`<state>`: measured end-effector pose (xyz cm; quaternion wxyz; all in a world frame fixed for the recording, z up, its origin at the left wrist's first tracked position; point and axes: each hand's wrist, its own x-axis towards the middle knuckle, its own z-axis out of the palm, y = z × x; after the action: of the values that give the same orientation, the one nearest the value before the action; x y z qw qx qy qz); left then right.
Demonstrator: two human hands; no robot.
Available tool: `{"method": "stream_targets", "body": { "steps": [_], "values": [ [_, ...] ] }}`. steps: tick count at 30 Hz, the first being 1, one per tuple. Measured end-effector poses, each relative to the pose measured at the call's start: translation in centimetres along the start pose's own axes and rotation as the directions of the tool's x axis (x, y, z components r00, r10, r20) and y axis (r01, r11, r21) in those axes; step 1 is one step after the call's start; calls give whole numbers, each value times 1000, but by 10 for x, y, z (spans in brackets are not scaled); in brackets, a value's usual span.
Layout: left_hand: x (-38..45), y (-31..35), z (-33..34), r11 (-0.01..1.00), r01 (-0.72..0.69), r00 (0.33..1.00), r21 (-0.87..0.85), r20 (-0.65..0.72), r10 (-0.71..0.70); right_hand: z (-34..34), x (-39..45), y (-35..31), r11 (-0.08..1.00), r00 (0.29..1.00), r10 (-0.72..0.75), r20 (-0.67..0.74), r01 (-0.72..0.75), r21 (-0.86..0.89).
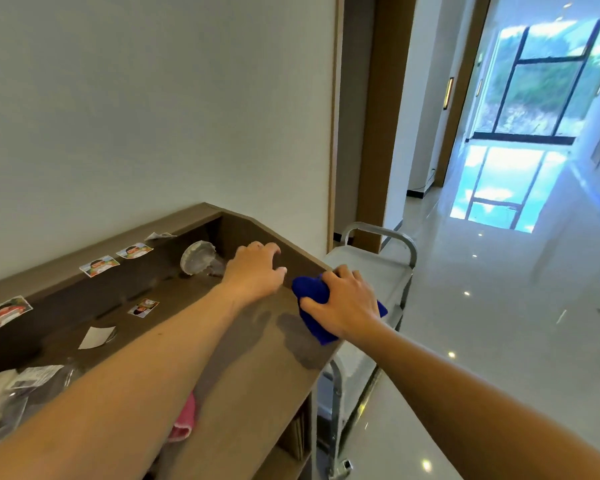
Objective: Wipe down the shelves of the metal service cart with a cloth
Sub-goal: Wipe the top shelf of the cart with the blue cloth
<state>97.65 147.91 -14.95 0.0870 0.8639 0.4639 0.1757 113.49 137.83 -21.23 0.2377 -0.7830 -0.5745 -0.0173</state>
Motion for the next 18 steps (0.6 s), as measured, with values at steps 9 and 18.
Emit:
{"method": "stream_targets", "body": {
  "steps": [9,18],
  "values": [
    [5,148,26,975,-206,978,-78,-37,203,-104,-41,117,982,972,157,-174,-173,-76],
    [-4,309,69,907,-399,917,-135,-55,396,-190,-107,236,939,919,266,-292,-315,-137]
  ]
}}
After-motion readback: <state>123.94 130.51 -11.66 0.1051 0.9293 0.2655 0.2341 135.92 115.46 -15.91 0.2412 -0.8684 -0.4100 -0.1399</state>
